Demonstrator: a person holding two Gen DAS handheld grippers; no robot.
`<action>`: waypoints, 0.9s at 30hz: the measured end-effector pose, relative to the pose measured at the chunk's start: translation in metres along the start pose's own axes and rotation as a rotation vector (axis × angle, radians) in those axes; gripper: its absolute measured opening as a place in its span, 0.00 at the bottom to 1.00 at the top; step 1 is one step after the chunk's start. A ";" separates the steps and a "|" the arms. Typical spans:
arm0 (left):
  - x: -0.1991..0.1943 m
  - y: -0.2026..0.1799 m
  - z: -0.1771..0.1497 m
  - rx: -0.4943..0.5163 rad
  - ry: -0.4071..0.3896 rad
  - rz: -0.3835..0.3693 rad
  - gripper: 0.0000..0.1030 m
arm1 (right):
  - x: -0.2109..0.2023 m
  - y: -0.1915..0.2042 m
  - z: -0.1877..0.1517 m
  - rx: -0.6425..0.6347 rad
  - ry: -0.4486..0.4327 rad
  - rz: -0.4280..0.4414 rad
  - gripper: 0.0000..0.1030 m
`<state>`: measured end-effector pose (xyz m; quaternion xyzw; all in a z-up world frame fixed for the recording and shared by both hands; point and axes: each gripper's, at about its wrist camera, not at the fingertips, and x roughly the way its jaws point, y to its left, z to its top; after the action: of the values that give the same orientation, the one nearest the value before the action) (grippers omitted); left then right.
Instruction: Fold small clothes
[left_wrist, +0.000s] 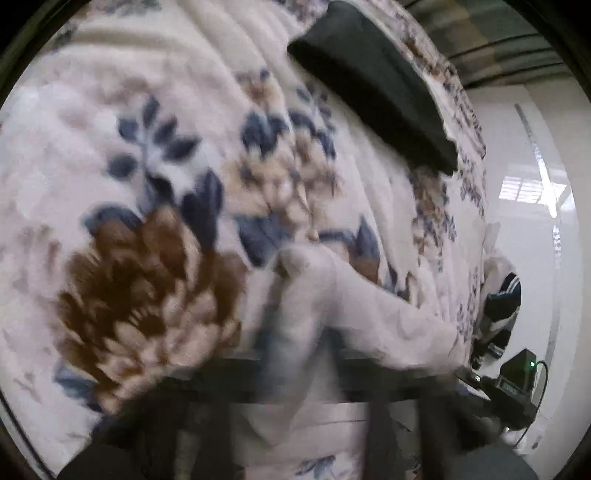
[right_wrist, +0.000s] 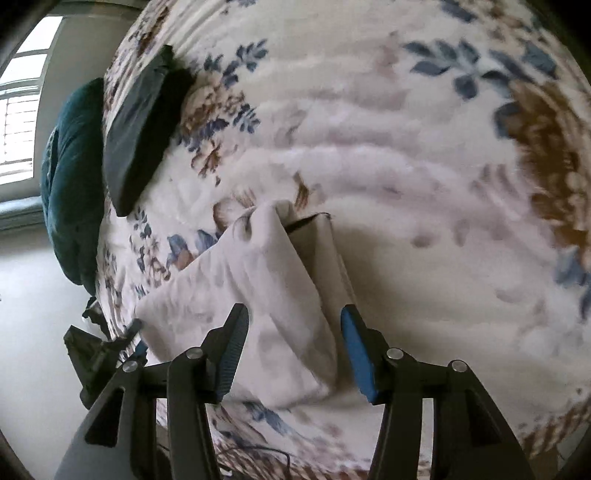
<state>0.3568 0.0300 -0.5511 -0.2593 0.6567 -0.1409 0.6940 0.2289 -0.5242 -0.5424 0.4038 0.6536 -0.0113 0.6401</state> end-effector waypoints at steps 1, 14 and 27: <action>-0.004 0.000 -0.004 -0.016 -0.004 -0.015 0.05 | 0.003 0.001 0.001 0.006 -0.006 0.006 0.14; -0.022 0.027 -0.027 -0.167 0.051 0.029 0.41 | 0.001 -0.009 0.036 0.039 -0.008 -0.209 0.32; 0.004 -0.035 0.016 0.141 -0.097 0.143 0.51 | 0.014 0.053 0.036 -0.162 -0.108 0.174 0.46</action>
<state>0.3784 0.0020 -0.5353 -0.1691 0.6277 -0.1242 0.7497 0.2899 -0.5007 -0.5336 0.4048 0.5794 0.0751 0.7034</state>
